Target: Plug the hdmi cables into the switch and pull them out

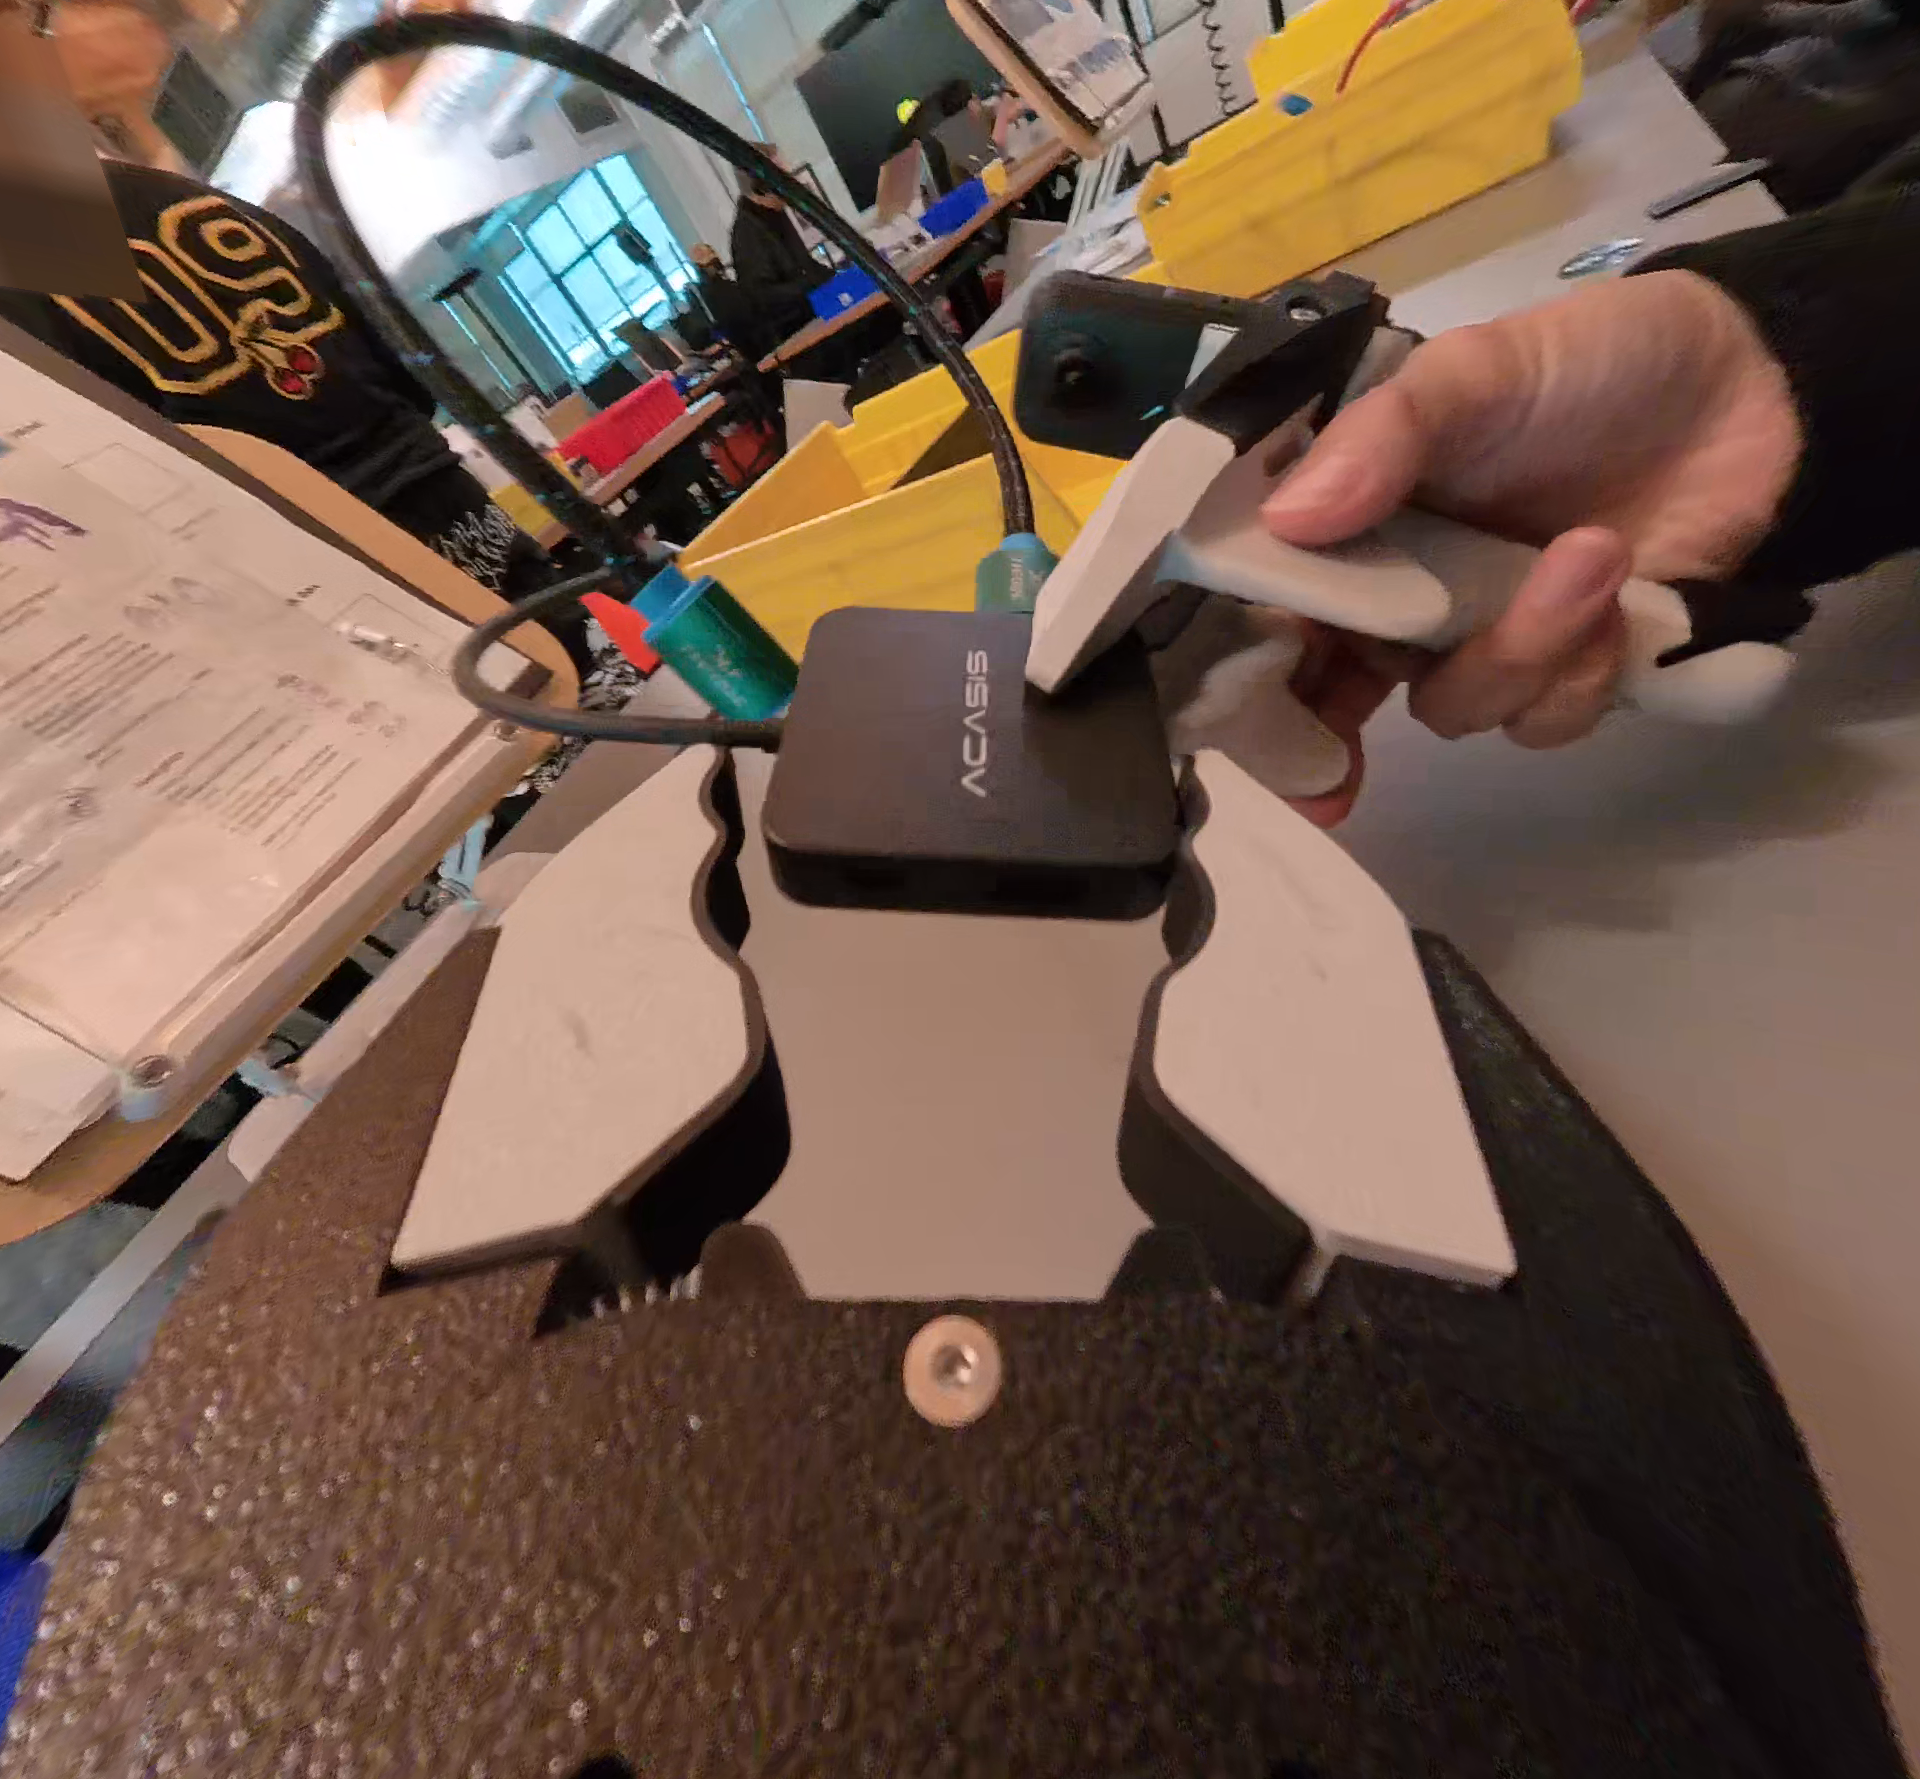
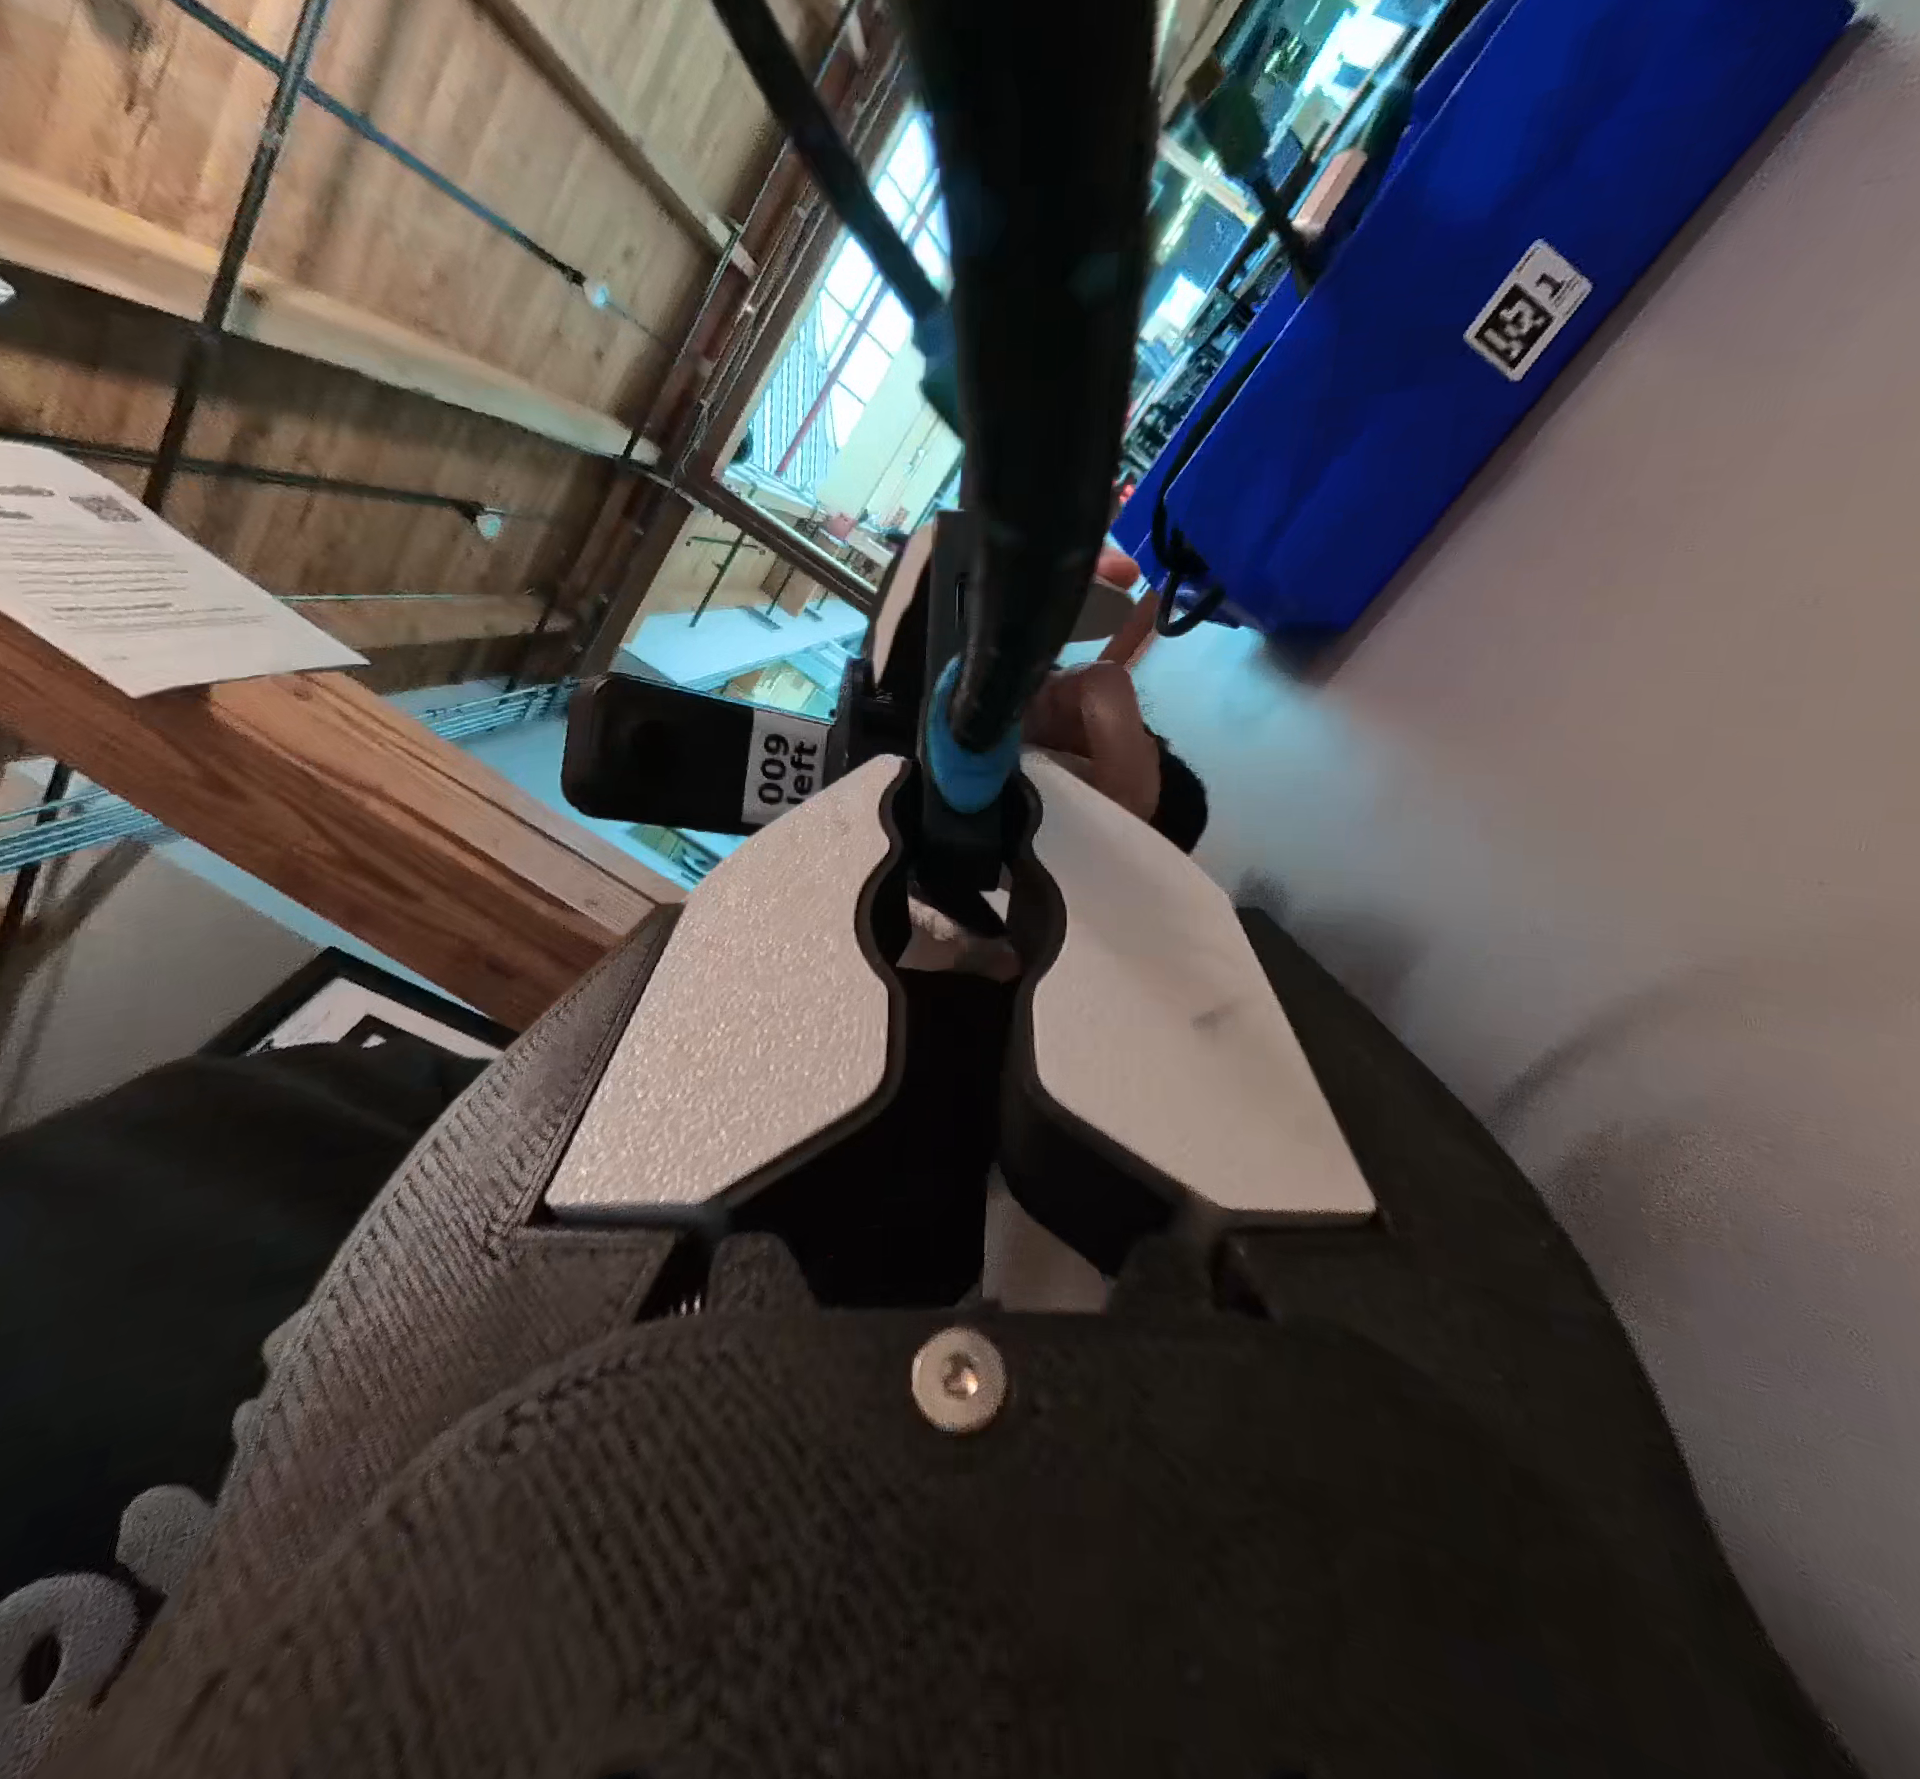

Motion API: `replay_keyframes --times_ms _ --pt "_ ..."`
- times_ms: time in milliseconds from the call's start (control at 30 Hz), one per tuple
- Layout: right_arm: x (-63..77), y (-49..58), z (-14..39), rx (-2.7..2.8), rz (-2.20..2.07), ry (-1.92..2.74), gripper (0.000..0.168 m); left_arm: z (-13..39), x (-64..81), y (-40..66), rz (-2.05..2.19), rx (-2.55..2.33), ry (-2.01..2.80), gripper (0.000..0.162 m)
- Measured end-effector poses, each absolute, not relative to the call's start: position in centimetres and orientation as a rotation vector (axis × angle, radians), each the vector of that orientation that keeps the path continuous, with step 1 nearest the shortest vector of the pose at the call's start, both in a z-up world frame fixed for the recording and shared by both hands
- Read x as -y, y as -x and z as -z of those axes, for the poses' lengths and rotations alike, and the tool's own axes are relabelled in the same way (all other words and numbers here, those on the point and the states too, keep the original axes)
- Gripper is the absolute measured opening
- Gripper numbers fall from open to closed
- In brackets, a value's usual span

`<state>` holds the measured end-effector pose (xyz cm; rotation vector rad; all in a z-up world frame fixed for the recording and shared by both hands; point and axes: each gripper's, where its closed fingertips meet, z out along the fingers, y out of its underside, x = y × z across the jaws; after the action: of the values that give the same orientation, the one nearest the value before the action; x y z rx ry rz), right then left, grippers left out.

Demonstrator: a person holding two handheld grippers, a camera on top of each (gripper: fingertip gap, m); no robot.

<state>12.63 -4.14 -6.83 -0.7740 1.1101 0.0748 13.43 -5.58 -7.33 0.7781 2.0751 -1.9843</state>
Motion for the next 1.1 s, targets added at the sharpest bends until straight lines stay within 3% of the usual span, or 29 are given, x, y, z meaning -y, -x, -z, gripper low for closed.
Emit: replay_keyframes --times_ms 667,800,933,1100 --pt "4.3 -12.8 7.5 -1.144 -0.033 0.807 0.015 9.3 5.6 -13.9 1.965 -2.141 -0.513 0.074" --pt "3.7 -12.4 6.9 -1.088 -0.003 0.889 0.021 8.1 4.9 -13.3 2.158 -2.175 -0.423 0.074" --pt "4.6 -12.2 6.8 -1.096 0.141 0.987 0.043 8.4 4.2 -14.2 2.179 -2.213 -0.362 0.074" --pt "4.1 -12.3 7.0 -1.093 0.191 1.019 0.042 7.9 3.7 -14.0 2.242 -2.207 -0.362 0.073"
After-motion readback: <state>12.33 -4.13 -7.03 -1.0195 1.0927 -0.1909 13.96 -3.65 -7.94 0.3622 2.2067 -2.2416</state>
